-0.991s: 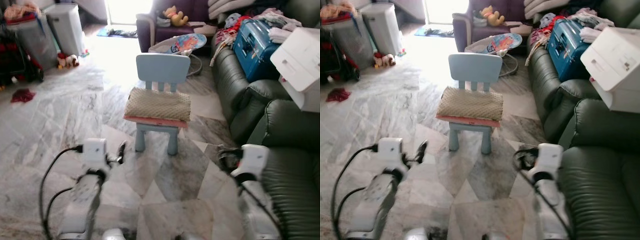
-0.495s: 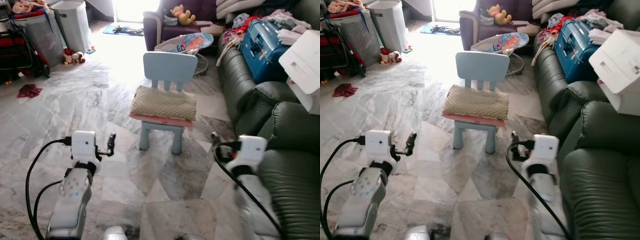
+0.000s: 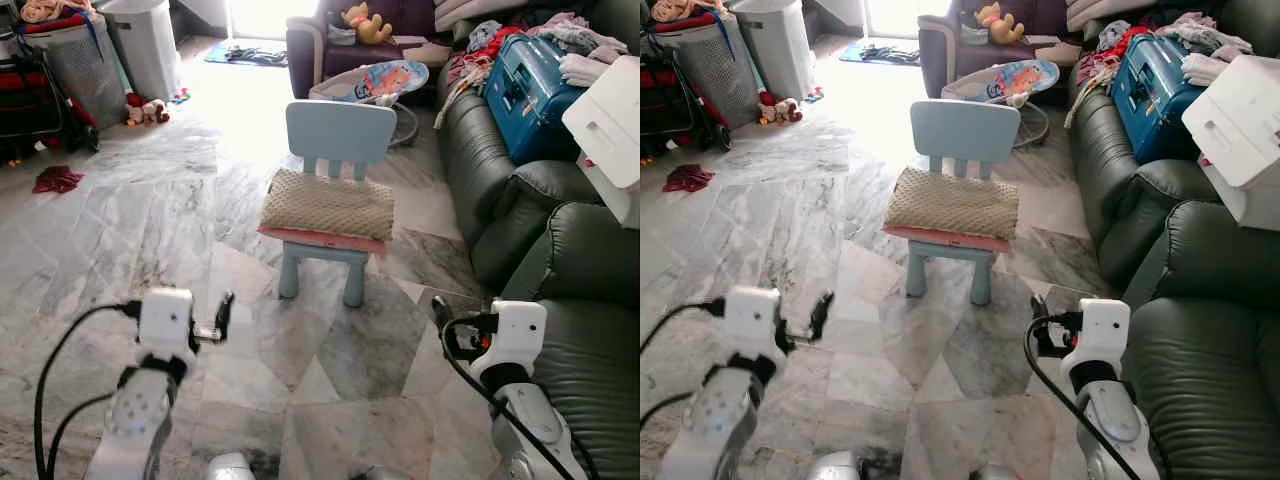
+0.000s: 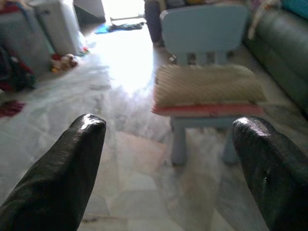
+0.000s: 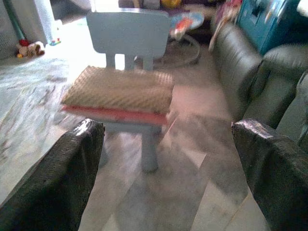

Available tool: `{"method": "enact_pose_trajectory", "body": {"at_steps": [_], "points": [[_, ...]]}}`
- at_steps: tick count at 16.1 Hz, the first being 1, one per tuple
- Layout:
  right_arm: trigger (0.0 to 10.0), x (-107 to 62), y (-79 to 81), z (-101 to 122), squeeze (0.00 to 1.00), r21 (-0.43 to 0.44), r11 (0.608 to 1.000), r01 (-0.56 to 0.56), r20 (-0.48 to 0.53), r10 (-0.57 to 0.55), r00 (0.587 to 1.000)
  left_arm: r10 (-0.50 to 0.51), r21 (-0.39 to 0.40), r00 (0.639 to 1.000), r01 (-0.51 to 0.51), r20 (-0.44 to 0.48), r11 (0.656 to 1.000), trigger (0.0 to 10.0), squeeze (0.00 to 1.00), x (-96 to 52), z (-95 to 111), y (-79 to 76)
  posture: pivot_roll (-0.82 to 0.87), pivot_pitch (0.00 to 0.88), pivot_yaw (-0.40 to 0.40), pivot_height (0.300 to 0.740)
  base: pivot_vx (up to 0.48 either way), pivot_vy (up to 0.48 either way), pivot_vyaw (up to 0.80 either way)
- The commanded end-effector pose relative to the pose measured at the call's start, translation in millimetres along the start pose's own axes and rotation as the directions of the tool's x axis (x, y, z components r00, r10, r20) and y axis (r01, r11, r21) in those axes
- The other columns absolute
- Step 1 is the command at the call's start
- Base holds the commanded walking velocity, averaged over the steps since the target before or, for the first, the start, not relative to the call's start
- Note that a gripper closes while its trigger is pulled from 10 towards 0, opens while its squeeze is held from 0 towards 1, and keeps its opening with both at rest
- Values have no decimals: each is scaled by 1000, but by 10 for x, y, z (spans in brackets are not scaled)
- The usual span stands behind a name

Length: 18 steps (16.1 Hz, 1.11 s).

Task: Move the pillow to the sofa

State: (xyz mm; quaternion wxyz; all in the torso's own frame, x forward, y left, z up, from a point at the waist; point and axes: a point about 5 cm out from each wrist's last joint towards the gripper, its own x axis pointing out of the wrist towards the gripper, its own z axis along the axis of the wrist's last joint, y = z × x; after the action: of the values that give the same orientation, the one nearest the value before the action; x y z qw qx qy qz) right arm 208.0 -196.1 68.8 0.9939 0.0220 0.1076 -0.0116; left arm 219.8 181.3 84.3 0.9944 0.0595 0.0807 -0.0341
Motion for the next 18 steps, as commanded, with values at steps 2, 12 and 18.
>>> {"method": "enact_pose_trajectory", "body": {"at_steps": [2,12,18], "points": [[10000,-18,-79,-13,0,10,1000,0,-31,1,1000,23,4,1000,-23,9,1000,10000,0,9,25,42,12,0,-37,740,0,0,0],[10000,-42,54,155,0,32,999,5,-13,-4,1000,27,-50,999,-28,-27,998,10000,0,75,-23,1,-8,0,-46,740,259,0,0],[10000,21,31,163,0,13,1000,15,-23,-15,1000,44,-81,999,-44,-10,996,10000,0,145,88,0,-1,0,-27,740,441,0,0]]}}
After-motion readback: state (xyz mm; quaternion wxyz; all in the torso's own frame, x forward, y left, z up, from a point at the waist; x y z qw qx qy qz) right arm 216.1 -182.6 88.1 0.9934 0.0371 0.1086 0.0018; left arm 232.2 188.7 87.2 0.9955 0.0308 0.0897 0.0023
